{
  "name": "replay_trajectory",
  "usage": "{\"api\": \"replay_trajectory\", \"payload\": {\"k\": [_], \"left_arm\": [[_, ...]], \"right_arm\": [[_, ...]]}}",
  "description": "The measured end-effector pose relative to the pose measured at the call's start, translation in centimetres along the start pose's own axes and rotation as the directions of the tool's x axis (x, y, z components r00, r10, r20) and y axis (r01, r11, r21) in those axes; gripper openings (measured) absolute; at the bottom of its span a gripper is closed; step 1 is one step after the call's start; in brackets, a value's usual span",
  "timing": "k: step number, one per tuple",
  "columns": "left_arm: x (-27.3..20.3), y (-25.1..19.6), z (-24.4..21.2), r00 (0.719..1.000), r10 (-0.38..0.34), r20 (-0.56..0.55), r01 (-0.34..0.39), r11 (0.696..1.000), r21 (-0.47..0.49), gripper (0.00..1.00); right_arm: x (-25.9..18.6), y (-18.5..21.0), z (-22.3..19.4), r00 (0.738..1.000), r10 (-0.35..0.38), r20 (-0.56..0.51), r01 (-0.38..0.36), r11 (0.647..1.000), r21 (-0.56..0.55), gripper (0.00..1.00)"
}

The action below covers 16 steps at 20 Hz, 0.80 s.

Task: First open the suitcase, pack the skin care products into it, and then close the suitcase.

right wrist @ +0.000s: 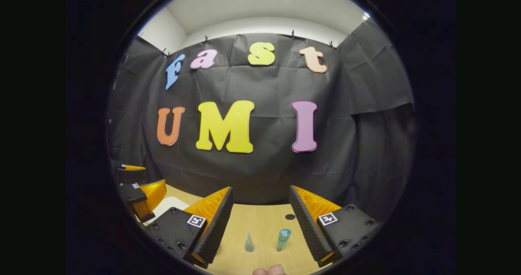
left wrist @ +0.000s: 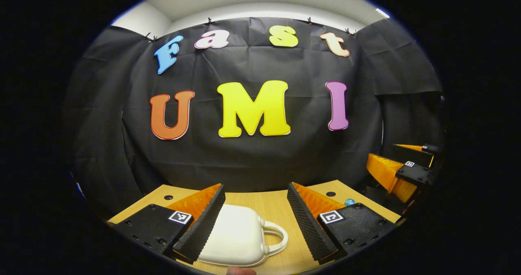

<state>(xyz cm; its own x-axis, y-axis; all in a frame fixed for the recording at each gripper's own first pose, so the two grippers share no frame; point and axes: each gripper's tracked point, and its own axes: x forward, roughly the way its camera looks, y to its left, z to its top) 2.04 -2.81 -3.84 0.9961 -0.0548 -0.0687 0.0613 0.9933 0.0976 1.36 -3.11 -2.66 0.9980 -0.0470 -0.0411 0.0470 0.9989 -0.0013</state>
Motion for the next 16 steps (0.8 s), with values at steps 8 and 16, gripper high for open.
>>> {"api": "replay_trajectory", "payload": {"k": [8, 16], "left_arm": [[2.2, -4.3, -8.5, 0.970, -0.107, -0.216, 0.151, 0.968, 0.198, 0.99], [2.8, -7.4, -17.6, 0.899, -0.098, -0.427, 0.334, 0.783, 0.525, 0.99]], "right_arm": [[-1.3, -5.5, -3.2, 0.992, -0.091, -0.087, 0.089, 0.995, -0.034, 0.78], [-2.7, -10.1, -5.1, 0.970, -0.210, -0.124, 0.206, 0.978, -0.037, 0.81]]}}
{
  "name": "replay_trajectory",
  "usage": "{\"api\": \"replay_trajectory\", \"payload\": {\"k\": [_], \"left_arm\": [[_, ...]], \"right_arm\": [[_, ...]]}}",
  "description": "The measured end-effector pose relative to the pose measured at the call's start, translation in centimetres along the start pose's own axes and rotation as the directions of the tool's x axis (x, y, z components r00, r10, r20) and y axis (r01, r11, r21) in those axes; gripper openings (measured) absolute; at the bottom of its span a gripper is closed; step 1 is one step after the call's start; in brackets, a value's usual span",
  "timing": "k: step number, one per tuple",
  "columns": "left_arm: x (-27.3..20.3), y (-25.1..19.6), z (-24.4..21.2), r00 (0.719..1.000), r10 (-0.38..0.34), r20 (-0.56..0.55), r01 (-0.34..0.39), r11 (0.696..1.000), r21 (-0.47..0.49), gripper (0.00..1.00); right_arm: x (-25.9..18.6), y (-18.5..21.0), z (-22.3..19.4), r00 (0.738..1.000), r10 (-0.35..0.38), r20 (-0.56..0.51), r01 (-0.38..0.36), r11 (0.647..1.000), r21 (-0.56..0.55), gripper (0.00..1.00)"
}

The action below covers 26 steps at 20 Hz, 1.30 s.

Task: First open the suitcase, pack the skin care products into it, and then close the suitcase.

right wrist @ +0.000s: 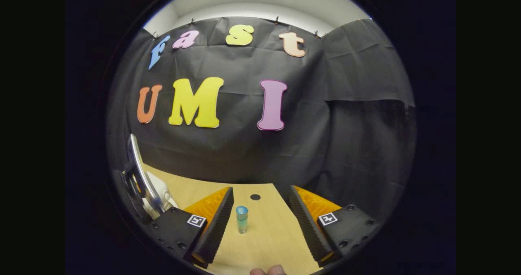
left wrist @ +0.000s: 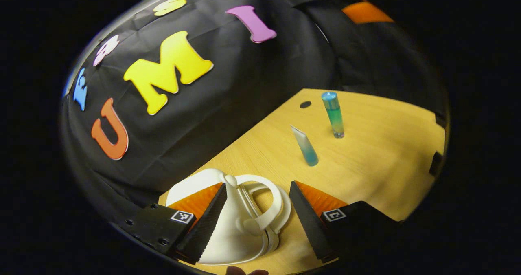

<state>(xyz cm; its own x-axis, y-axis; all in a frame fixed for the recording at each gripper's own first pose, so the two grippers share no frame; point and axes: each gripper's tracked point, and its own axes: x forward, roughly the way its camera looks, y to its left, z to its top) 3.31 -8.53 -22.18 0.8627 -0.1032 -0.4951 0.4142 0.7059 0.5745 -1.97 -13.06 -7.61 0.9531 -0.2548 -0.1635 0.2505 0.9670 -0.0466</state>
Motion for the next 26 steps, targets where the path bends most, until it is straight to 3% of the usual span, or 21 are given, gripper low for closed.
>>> {"api": "replay_trajectory", "payload": {"k": [9, 12, 15, 18, 26], "left_arm": [[4.3, -0.6, -4.2, 0.981, 0.018, -0.191, 0.030, 0.970, 0.242, 0.93], [5.0, -0.5, -4.3, 0.974, 0.045, -0.222, 0.024, 0.954, 0.299, 0.75], [5.9, -1.1, -5.5, 0.958, 0.038, -0.285, 0.049, 0.955, 0.291, 0.61], [6.0, -1.4, -6.3, 0.944, 0.043, -0.326, 0.054, 0.957, 0.283, 0.35], [5.1, -1.0, -4.5, 0.949, 0.073, -0.308, 0.010, 0.966, 0.260, 0.17]], "right_arm": [[-0.1, -3.1, -2.4, 0.998, -0.049, -0.041, 0.051, 0.997, 0.062, 0.81], [0.3, -3.8, -3.4, 0.996, -0.057, -0.062, 0.063, 0.993, 0.096, 0.81], [0.6, -3.8, -3.8, 0.996, -0.053, -0.072, 0.061, 0.992, 0.109, 0.81], [0.6, -3.9, -3.5, 0.997, -0.047, -0.060, 0.052, 0.994, 0.098, 0.81], [0.6, -3.9, -3.1, 0.998, -0.033, -0.048, 0.037, 0.995, 0.090, 0.79]]}}
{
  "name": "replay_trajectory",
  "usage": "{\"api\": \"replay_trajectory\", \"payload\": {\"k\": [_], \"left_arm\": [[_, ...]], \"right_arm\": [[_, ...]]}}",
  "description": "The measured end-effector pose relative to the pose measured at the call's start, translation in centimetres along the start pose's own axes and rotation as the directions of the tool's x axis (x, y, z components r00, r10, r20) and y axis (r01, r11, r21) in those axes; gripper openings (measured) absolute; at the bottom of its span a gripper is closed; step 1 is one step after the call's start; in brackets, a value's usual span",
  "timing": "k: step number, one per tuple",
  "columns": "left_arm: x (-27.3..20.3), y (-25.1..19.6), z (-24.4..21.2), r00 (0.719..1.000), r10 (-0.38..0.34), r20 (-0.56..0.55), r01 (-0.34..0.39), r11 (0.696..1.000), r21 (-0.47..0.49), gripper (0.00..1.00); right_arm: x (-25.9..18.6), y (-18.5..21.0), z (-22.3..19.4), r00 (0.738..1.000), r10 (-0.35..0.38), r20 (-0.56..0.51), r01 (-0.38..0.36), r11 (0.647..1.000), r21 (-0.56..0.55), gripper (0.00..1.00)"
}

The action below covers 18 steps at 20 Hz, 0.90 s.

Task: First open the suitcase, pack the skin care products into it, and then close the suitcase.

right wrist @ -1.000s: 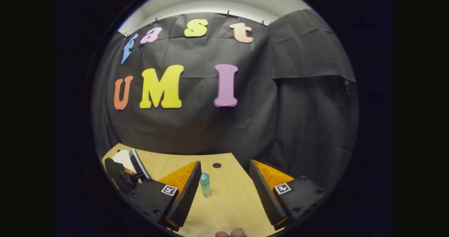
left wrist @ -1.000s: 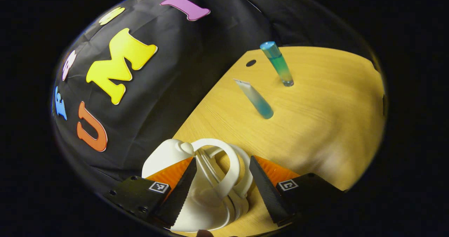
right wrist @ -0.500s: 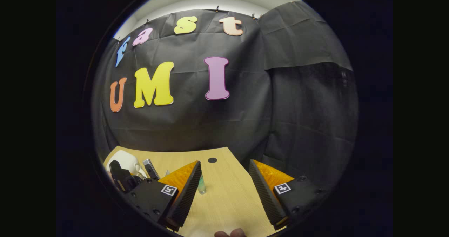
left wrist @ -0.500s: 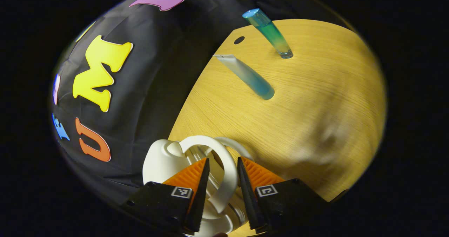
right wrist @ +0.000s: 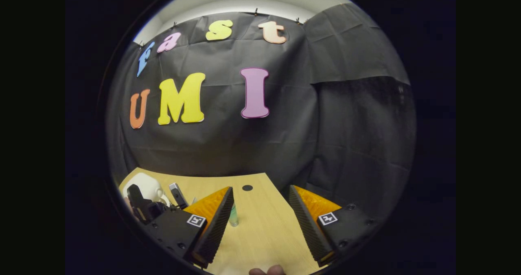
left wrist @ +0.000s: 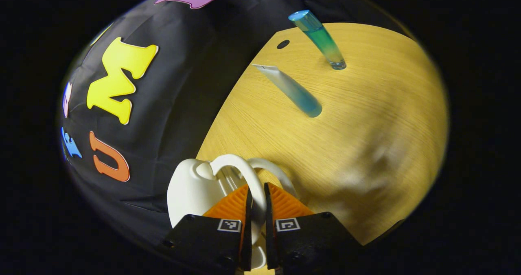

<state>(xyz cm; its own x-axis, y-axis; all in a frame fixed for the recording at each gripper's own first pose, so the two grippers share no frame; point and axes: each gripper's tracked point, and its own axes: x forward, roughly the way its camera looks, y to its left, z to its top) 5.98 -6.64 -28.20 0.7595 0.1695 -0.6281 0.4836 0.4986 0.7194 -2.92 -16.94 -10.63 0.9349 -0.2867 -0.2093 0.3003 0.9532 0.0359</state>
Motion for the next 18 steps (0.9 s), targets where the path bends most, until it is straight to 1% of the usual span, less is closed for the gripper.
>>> {"api": "replay_trajectory", "payload": {"k": [1, 2, 4, 5, 6, 7, 8, 11, 13, 14, 16, 18], "left_arm": [[-0.4, 0.4, 0.2, 1.000, 0.009, 0.010, -0.009, 1.000, -0.017, 0.16], [-0.6, 0.8, 0.4, 1.000, 0.017, 0.023, -0.016, 0.999, -0.039, 0.12], [-1.6, 1.5, 0.6, 0.999, 0.024, 0.038, -0.020, 0.996, -0.091, 0.07], [-2.4, 2.2, 0.8, 0.998, 0.039, 0.059, -0.032, 0.992, -0.123, 0.06], [-3.3, 3.5, 1.1, 0.995, 0.062, 0.080, -0.050, 0.988, -0.146, 0.05], [-4.1, 5.0, 1.5, 0.990, 0.090, 0.106, -0.072, 0.983, -0.170, 0.05], [-4.6, 6.6, 1.7, 0.985, 0.114, 0.127, -0.088, 0.976, -0.198, 0.04], [-6.5, 10.9, 1.3, 0.971, 0.169, 0.171, -0.111, 0.946, -0.304, 0.03], [-7.5, 13.4, 0.5, 0.964, 0.178, 0.196, -0.091, 0.918, -0.386, 0.03], [-8.0, 14.6, -0.1, 0.959, 0.186, 0.215, -0.076, 0.896, -0.437, 0.03], [-8.9, 17.5, -1.4, 0.944, 0.215, 0.249, -0.048, 0.839, -0.542, 0.03], [-9.5, 21.3, -3.2, 0.929, 0.251, 0.273, -0.033, 0.789, -0.614, 0.03]], "right_arm": [[0.0, 0.1, 0.1, 1.000, -0.001, -0.004, 0.001, 1.000, 0.002, 0.81], [0.0, 0.2, 0.2, 1.000, -0.001, -0.004, 0.001, 1.000, 0.000, 0.81], [-0.3, 0.6, 0.9, 1.000, 0.010, 0.015, -0.009, 1.000, -0.011, 0.81], [-0.5, 0.7, 1.5, 1.000, 0.015, 0.028, -0.015, 1.000, -0.015, 0.81], [-0.4, 0.9, 1.7, 0.999, 0.020, 0.036, -0.019, 1.000, -0.020, 0.81], [-0.3, 1.1, 1.9, 0.999, 0.023, 0.041, -0.022, 0.999, -0.023, 0.84], [-0.3, 1.5, 2.0, 0.999, 0.027, 0.041, -0.026, 0.999, -0.022, 0.81], [-0.3, 3.7, 2.5, 0.997, 0.061, 0.044, -0.060, 0.998, -0.027, 0.81], [-0.6, 5.7, 3.2, 0.994, 0.096, 0.057, -0.094, 0.995, -0.046, 0.81], [-0.8, 6.5, 3.7, 0.991, 0.113, 0.065, -0.109, 0.992, -0.056, 0.81], [-1.1, 8.4, 4.4, 0.986, 0.149, 0.075, -0.143, 0.987, -0.075, 0.82], [-1.4, 10.0, 4.8, 0.981, 0.179, 0.079, -0.171, 0.981, -0.096, 0.81]]}}
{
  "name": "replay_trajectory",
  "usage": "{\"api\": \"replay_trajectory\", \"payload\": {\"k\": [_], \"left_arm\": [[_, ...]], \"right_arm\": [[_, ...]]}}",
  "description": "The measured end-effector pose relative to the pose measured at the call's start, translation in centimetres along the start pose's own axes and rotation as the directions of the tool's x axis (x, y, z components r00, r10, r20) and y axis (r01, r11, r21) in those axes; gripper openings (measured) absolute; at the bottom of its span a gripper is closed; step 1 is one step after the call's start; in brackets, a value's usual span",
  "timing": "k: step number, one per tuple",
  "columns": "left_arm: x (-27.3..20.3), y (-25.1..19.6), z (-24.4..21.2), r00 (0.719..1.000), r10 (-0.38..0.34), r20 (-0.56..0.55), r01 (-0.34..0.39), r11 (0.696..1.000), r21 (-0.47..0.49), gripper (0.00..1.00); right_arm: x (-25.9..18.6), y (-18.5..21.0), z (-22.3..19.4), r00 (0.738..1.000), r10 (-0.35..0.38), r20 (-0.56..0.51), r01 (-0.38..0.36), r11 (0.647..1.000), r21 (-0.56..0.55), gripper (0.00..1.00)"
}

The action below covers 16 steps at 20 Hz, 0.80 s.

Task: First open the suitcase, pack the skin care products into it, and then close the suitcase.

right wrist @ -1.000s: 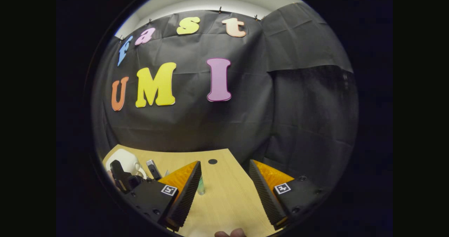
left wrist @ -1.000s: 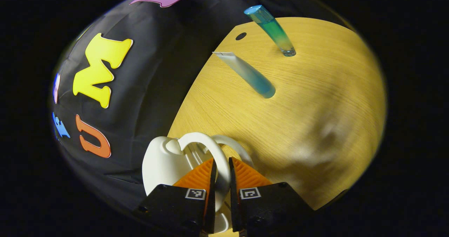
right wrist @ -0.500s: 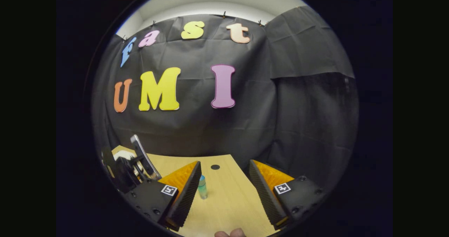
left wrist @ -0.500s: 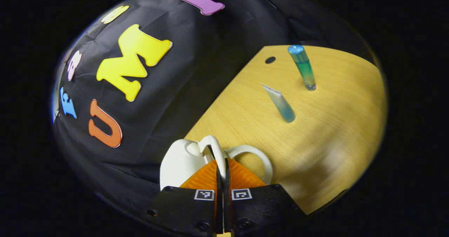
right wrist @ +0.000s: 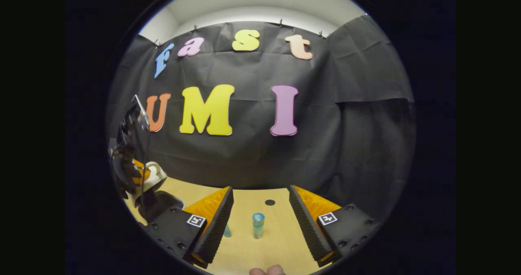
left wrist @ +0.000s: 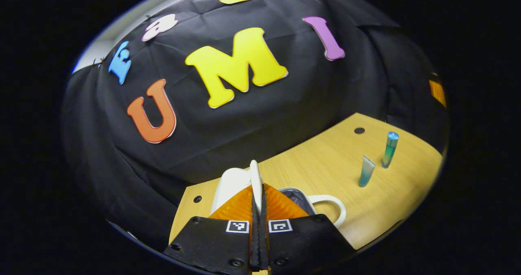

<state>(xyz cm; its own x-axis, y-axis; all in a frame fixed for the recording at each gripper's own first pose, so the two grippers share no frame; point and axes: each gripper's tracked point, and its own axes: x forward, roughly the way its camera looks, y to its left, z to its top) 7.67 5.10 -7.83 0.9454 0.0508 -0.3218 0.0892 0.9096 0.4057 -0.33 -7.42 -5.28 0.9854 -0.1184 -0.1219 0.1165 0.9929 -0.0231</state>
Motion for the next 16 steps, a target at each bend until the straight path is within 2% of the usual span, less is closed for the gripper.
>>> {"api": "replay_trajectory", "payload": {"k": [4, 7, 9, 16], "left_arm": [[-0.3, 8.9, 0.3, 0.990, 0.097, 0.098, -0.087, 0.991, -0.102, 0.03], [-0.1, 15.4, -2.2, 0.982, 0.158, 0.102, -0.139, 0.976, -0.167, 0.03], [0.3, 18.9, -4.1, 0.980, 0.173, 0.101, -0.149, 0.966, -0.213, 0.03], [2.4, 26.8, -13.9, 0.969, 0.246, -0.015, -0.235, 0.903, -0.359, 0.03]], "right_arm": [[-0.2, 2.9, 0.8, 0.999, 0.038, 0.006, -0.038, 0.999, -0.024, 0.81], [-0.5, 4.9, 1.3, 0.998, 0.054, 0.008, -0.054, 0.998, -0.039, 0.81], [-0.8, 6.1, 1.5, 0.998, 0.065, 0.008, -0.065, 0.997, -0.046, 0.81], [-1.2, 10.1, 2.0, 0.996, 0.093, 0.002, -0.093, 0.992, -0.083, 0.81]]}}
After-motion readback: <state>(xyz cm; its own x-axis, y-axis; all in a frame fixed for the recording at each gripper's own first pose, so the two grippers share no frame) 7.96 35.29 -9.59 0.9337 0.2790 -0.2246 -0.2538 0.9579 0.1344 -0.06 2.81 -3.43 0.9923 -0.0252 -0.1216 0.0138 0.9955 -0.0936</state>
